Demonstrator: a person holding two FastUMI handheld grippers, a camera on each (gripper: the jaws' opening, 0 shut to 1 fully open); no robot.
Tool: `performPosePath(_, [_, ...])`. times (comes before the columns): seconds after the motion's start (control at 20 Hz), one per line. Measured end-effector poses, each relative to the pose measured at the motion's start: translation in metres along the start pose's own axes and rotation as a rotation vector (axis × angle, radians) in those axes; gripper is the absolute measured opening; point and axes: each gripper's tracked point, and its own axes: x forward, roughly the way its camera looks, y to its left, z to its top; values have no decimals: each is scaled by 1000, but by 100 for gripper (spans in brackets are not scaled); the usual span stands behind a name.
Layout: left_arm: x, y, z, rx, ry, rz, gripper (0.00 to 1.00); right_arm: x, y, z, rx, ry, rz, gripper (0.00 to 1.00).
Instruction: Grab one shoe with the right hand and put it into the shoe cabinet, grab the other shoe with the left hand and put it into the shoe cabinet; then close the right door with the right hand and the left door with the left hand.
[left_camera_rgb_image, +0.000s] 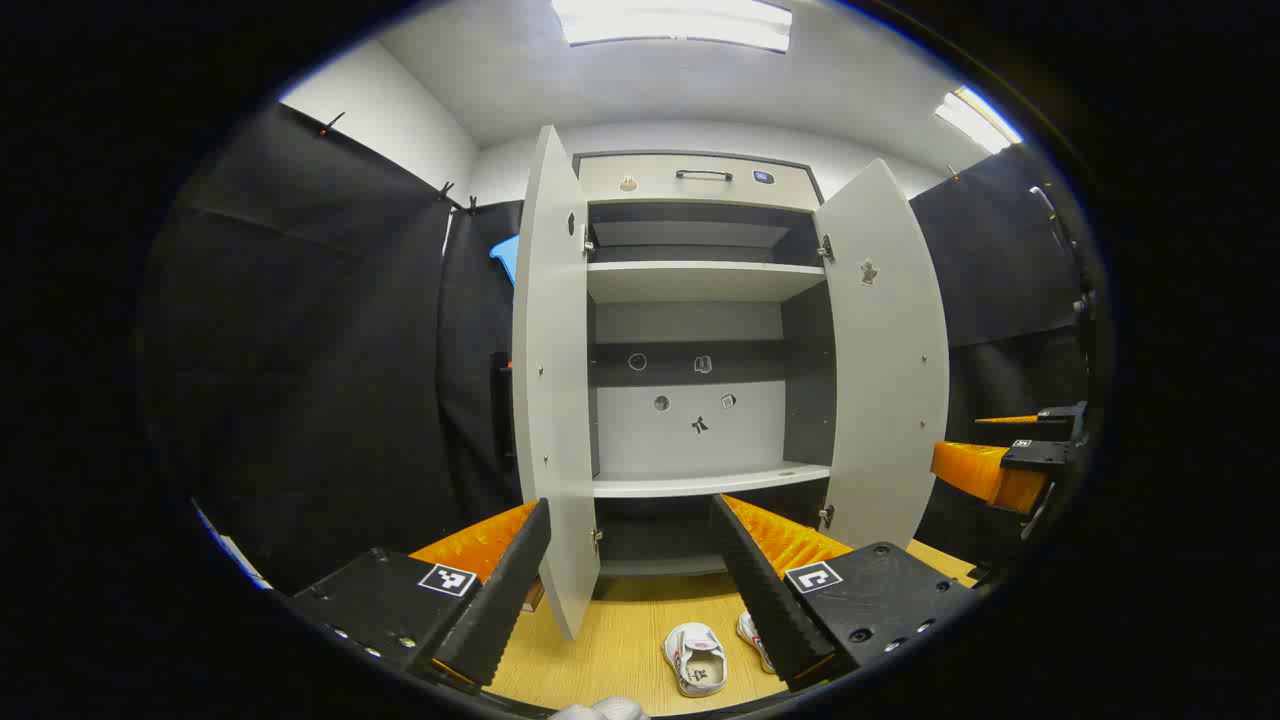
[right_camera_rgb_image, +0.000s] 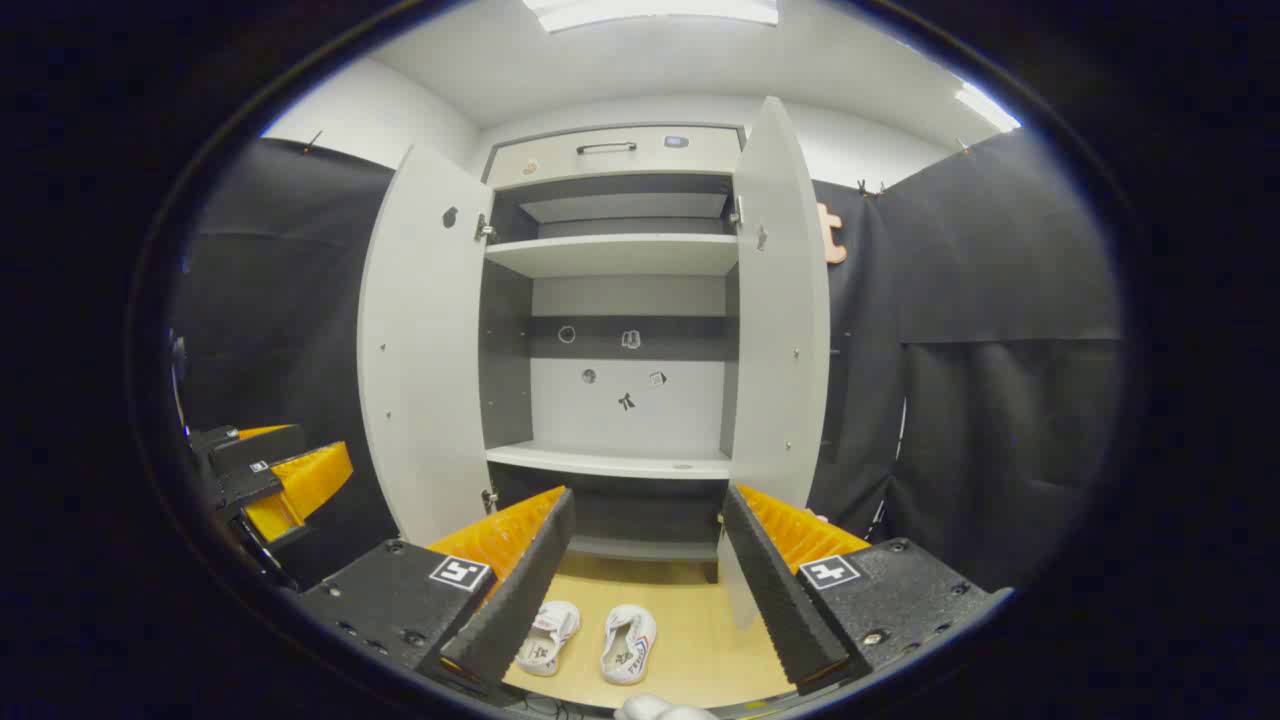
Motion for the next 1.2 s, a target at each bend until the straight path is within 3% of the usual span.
performPosePath(0.65, [-4,-2,-2,6,6,-4,96,4,6,-29,-19,53,5,98])
performPosePath(1.2, [-15,9,-15,26,48,23,96,27,34,-248,77,588,58,95])
